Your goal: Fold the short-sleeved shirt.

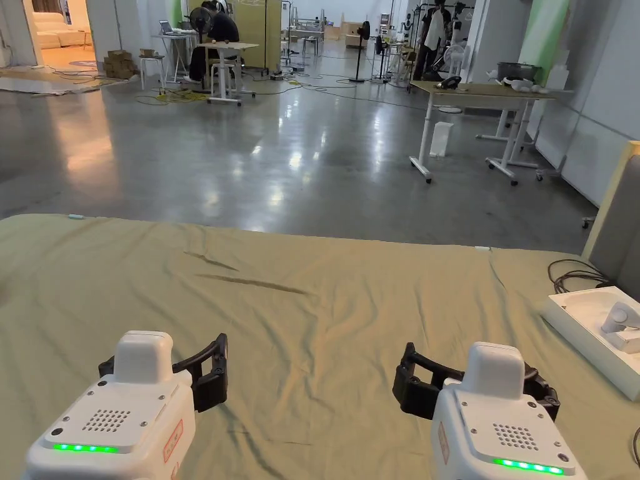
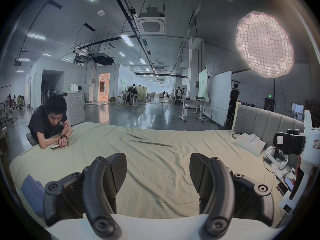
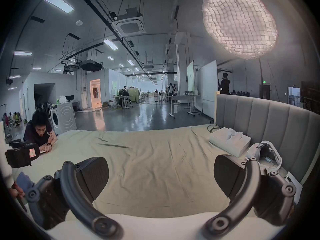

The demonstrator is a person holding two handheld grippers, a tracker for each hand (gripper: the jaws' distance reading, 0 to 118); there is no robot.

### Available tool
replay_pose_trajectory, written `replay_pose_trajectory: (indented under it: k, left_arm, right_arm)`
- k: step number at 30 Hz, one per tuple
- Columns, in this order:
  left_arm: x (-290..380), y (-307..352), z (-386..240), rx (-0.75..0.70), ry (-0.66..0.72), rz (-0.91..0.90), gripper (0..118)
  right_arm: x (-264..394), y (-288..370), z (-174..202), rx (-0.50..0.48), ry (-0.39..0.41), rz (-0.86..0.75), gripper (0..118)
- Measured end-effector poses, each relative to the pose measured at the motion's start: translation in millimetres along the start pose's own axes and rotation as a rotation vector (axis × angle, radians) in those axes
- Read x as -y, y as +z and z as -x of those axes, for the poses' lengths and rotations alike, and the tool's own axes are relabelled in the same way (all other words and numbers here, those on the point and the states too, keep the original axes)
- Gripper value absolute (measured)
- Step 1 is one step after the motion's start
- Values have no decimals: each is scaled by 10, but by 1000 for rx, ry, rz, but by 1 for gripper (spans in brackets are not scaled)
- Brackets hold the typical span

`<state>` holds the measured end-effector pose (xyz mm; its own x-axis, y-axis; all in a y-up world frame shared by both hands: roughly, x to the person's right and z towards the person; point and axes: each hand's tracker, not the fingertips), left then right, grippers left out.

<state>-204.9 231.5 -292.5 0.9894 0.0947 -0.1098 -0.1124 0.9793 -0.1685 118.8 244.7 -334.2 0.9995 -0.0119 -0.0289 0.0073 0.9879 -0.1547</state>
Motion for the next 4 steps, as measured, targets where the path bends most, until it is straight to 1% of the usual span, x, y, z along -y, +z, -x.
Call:
replay_pose_trajectory:
  k: [4]
  left_arm:
    - [15,15,-40,-18,-49,-23,80]
  right_arm:
    - [28,-14,-2,-7,-18,-1,118]
